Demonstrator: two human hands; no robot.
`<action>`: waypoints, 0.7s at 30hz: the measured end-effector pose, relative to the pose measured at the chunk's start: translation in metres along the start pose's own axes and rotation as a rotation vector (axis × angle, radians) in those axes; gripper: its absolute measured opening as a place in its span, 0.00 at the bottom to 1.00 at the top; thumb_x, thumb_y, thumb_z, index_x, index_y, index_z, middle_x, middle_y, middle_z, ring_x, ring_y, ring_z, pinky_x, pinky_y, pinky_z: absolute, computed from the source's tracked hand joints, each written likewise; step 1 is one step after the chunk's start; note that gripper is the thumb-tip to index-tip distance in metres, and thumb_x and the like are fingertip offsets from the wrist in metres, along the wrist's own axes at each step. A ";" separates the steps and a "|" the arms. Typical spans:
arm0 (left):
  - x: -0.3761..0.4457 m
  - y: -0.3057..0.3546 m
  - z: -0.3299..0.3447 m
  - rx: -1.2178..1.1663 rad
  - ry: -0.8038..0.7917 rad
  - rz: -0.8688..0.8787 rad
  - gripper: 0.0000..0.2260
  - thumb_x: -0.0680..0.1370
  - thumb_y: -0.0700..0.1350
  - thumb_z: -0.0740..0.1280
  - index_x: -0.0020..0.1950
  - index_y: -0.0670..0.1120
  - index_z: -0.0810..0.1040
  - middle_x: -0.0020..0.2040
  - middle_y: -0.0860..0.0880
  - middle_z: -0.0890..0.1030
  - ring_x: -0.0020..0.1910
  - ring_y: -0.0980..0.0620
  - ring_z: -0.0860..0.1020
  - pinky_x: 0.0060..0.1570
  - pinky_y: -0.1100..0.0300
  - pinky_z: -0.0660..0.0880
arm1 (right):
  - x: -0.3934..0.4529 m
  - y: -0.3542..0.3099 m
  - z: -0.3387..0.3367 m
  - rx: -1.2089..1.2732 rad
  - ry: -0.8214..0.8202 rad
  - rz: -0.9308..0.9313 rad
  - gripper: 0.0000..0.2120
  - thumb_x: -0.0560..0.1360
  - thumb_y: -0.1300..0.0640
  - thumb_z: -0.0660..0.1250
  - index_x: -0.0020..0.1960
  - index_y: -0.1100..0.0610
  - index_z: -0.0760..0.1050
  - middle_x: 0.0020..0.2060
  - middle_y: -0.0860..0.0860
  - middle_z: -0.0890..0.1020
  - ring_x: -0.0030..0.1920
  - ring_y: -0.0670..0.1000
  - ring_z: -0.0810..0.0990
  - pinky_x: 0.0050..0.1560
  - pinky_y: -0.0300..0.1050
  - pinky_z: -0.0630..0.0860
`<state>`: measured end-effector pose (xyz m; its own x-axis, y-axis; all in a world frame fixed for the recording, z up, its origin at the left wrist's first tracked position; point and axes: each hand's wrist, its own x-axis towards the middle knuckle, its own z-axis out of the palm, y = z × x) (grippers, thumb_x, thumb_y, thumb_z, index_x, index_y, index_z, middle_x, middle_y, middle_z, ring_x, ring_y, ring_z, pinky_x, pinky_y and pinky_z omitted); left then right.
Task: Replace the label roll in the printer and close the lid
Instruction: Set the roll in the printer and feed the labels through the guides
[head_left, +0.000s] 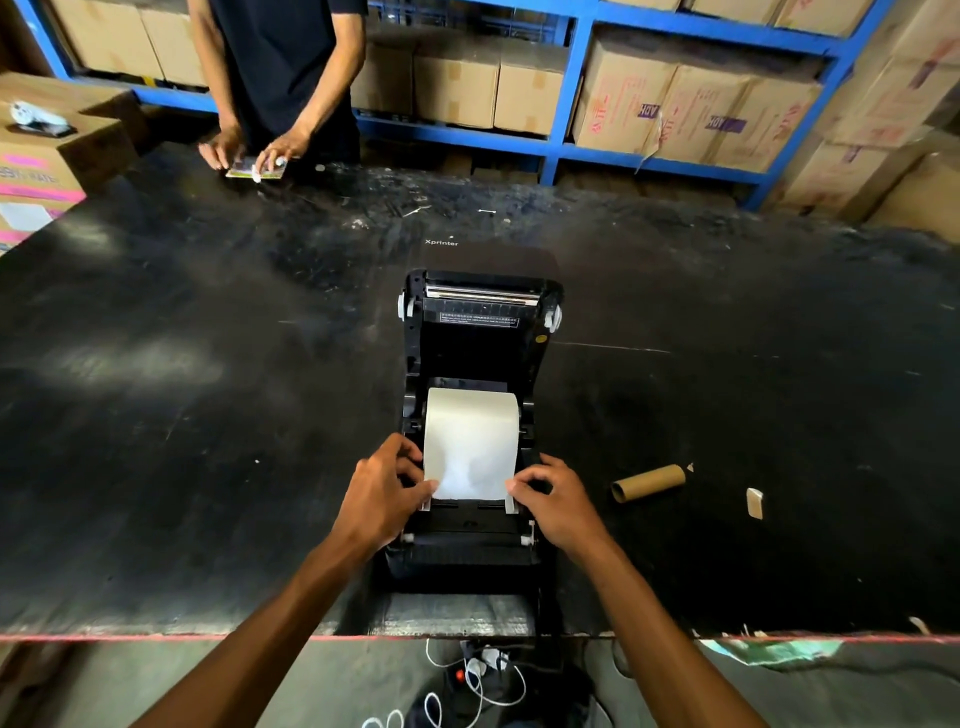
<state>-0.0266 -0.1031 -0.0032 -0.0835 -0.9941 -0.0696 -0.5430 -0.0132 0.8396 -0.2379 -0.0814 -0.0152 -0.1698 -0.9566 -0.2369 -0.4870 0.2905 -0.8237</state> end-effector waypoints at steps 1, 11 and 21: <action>0.001 0.000 0.000 0.025 -0.004 -0.002 0.12 0.71 0.41 0.75 0.47 0.45 0.72 0.32 0.48 0.83 0.32 0.49 0.82 0.38 0.50 0.81 | 0.000 0.000 0.001 -0.028 0.011 0.001 0.08 0.69 0.50 0.70 0.32 0.45 0.80 0.67 0.53 0.72 0.72 0.53 0.63 0.72 0.59 0.58; 0.013 0.004 0.001 0.042 -0.040 -0.105 0.15 0.69 0.37 0.73 0.49 0.45 0.69 0.32 0.47 0.83 0.29 0.50 0.80 0.33 0.52 0.78 | -0.005 -0.008 0.005 -0.079 0.078 0.037 0.06 0.69 0.50 0.72 0.37 0.52 0.80 0.65 0.52 0.74 0.70 0.53 0.64 0.67 0.51 0.53; 0.016 0.002 -0.005 0.055 -0.078 -0.066 0.13 0.69 0.36 0.74 0.42 0.47 0.71 0.33 0.46 0.82 0.30 0.50 0.80 0.28 0.56 0.78 | 0.004 -0.001 0.003 -0.019 0.002 0.041 0.04 0.65 0.46 0.70 0.31 0.43 0.80 0.40 0.42 0.81 0.54 0.53 0.79 0.63 0.63 0.69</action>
<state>-0.0245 -0.1194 -0.0001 -0.1095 -0.9798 -0.1671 -0.5945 -0.0701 0.8011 -0.2355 -0.0856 -0.0164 -0.1916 -0.9437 -0.2696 -0.4955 0.3301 -0.8034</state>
